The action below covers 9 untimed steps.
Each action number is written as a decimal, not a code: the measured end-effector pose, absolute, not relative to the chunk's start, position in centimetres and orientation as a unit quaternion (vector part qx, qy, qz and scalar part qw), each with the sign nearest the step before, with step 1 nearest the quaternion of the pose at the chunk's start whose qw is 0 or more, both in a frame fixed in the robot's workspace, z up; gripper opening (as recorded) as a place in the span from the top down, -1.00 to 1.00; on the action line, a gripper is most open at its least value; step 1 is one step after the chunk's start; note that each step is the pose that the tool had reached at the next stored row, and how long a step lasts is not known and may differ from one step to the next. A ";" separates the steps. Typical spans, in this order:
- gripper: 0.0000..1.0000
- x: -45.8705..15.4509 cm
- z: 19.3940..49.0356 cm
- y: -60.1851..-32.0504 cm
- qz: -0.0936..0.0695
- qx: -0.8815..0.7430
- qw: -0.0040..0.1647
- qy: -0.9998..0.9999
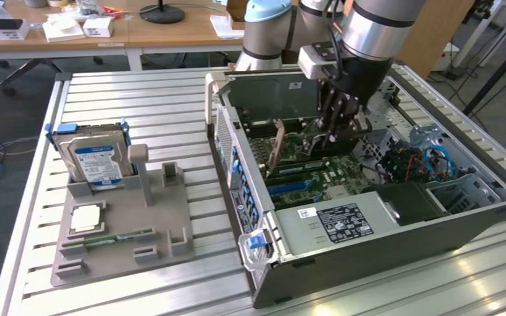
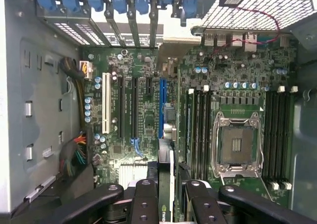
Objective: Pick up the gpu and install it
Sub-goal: 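Insert the gpu into the slot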
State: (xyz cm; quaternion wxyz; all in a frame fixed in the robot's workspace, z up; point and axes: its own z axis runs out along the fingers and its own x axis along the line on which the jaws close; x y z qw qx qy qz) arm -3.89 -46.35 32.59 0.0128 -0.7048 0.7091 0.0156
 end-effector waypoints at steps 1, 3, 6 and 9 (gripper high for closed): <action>0.47 -3.9 32.4 -46.4 0.016 -0.704 0.013 0.710; 0.47 -3.9 32.2 -46.4 0.016 -0.702 0.013 0.712; 0.47 -3.9 32.0 -46.4 0.015 -0.697 0.013 0.717; 0.47 -3.9 32.0 -46.4 0.015 -0.697 0.013 0.717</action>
